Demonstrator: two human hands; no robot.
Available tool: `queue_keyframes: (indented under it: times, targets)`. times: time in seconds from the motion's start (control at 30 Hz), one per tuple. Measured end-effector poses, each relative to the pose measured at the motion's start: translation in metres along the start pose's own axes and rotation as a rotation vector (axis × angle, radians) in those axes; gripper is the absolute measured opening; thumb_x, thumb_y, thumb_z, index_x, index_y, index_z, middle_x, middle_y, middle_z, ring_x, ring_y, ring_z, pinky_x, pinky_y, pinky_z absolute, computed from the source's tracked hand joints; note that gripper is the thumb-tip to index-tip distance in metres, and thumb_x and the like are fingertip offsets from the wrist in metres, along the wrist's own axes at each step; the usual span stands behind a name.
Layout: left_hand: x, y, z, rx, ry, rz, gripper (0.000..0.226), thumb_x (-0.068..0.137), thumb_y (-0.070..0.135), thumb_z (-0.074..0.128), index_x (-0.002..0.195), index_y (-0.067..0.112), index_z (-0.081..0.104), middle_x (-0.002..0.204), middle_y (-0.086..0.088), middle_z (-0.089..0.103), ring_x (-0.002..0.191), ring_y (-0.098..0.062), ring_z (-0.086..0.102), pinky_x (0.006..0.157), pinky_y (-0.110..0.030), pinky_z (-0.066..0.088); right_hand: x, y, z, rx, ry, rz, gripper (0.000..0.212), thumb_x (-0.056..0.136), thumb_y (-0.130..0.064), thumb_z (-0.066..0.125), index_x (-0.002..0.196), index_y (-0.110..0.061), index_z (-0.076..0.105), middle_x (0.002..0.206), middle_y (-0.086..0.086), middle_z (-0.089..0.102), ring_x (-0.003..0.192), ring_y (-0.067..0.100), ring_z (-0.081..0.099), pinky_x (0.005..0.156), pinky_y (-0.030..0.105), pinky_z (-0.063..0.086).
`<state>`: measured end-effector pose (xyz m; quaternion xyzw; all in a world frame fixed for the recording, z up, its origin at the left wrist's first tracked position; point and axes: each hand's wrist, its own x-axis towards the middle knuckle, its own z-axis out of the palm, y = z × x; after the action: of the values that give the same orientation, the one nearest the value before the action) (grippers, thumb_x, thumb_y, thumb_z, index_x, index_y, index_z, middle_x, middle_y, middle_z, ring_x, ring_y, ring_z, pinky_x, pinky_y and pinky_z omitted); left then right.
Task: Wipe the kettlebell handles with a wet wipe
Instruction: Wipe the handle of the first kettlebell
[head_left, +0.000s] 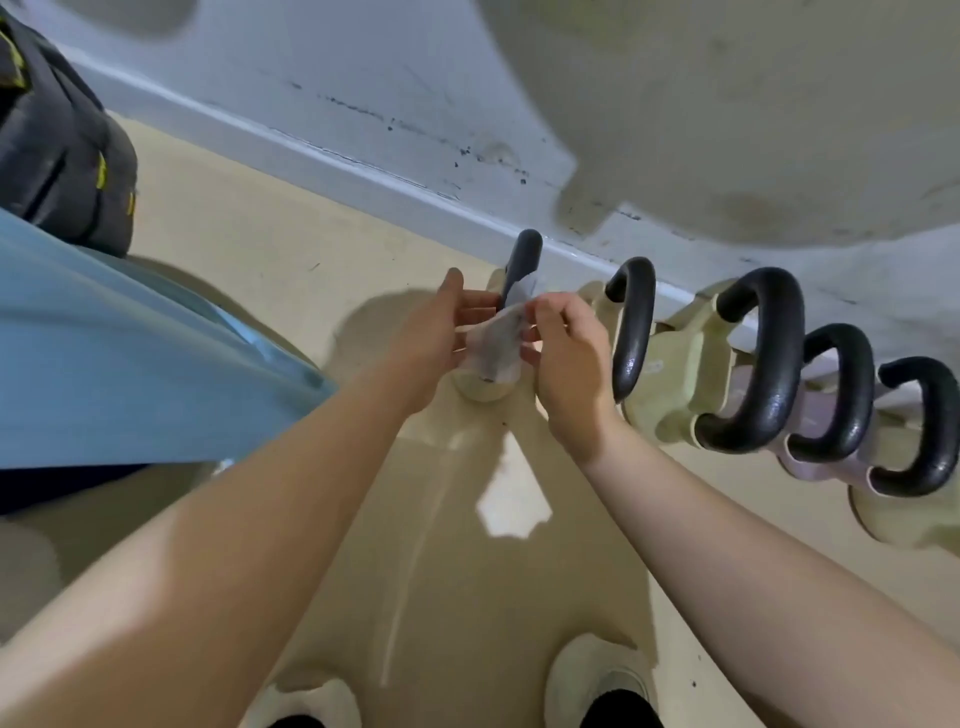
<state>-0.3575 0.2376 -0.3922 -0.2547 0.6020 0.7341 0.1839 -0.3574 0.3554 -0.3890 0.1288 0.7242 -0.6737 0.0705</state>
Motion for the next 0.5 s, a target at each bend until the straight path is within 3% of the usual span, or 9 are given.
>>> queue_keyframes:
  times: [0.07, 0.13, 0.2, 0.27, 0.3, 0.4, 0.5]
  targets:
    - [0.006, 0.000, -0.001, -0.032, 0.007, -0.010, 0.055, 0.098, 0.047, 0.020, 0.083, 0.020, 0.065, 0.088, 0.002, 0.068, 0.087, -0.016, 0.062, 0.075, -0.031, 0.049, 0.004, 0.012, 0.004, -0.054, 0.085, -0.031, 0.007, 0.090, -0.007, 0.048, 0.089, -0.007, 0.055, 0.075, -0.002, 0.052, 0.073, 0.016, 0.053, 0.069, 0.029, 0.049]
    - [0.009, 0.000, -0.004, -0.036, 0.012, -0.006, 0.059, 0.097, 0.051, 0.019, 0.082, 0.019, 0.066, 0.094, -0.001, 0.068, 0.093, -0.016, 0.061, 0.083, -0.032, 0.048, -0.004, 0.027, 0.016, -0.144, -0.008, -0.025, 0.016, 0.092, -0.015, 0.050, 0.100, -0.002, 0.052, 0.086, 0.002, 0.058, 0.081, 0.018, 0.058, 0.071, 0.024, 0.048]
    - [0.010, -0.002, -0.005, 0.012, 0.048, 0.017, 0.062, 0.095, 0.054, 0.017, 0.088, 0.021, 0.068, 0.107, 0.000, 0.065, 0.104, -0.012, 0.056, 0.094, -0.030, 0.041, -0.019, 0.039, 0.029, -0.246, -0.077, 0.040, 0.023, 0.092, -0.027, 0.049, 0.109, -0.011, 0.047, 0.100, 0.002, 0.059, 0.097, 0.023, 0.058, 0.087, 0.036, 0.049]
    - [0.007, -0.007, -0.003, 0.047, 0.098, 0.049, 0.060, 0.096, 0.053, 0.015, 0.097, 0.021, 0.066, 0.107, 0.006, 0.062, 0.100, -0.006, 0.052, 0.087, -0.023, 0.037, -0.018, 0.041, 0.036, -0.400, -0.022, 0.056, 0.031, 0.092, -0.034, 0.047, 0.115, -0.013, 0.042, 0.106, 0.003, 0.058, 0.103, 0.027, 0.056, 0.094, 0.047, 0.043]
    - [0.006, -0.010, -0.003, 0.044, 0.121, 0.061, 0.059, 0.096, 0.051, 0.014, 0.100, 0.020, 0.064, 0.103, 0.006, 0.061, 0.098, -0.005, 0.052, 0.083, -0.021, 0.037, -0.010, 0.036, 0.037, -0.417, 0.003, 0.063, 0.034, 0.093, -0.036, 0.045, 0.117, -0.012, 0.041, 0.103, 0.003, 0.058, 0.101, 0.028, 0.057, 0.094, 0.045, 0.043]
    - [0.009, -0.022, -0.006, -0.016, 0.176, 0.061, 0.056, 0.096, 0.051, 0.016, 0.095, 0.020, 0.063, 0.102, 0.003, 0.061, 0.104, -0.013, 0.051, 0.093, -0.028, 0.036, 0.030, 0.008, 0.036, -0.300, 0.095, 0.092, 0.032, 0.097, -0.036, 0.035, 0.121, -0.014, 0.039, 0.084, -0.003, 0.052, 0.084, 0.020, 0.055, 0.076, 0.033, 0.042]
    - [0.009, -0.025, -0.010, -0.066, 0.213, 0.030, 0.054, 0.096, 0.051, 0.016, 0.092, 0.022, 0.061, 0.094, 0.004, 0.060, 0.100, -0.015, 0.051, 0.093, -0.030, 0.037, 0.018, 0.012, 0.041, -0.329, 0.028, -0.043, 0.034, 0.099, -0.026, 0.035, 0.130, -0.012, 0.033, 0.089, -0.002, 0.053, 0.084, 0.015, 0.054, 0.073, 0.029, 0.041]
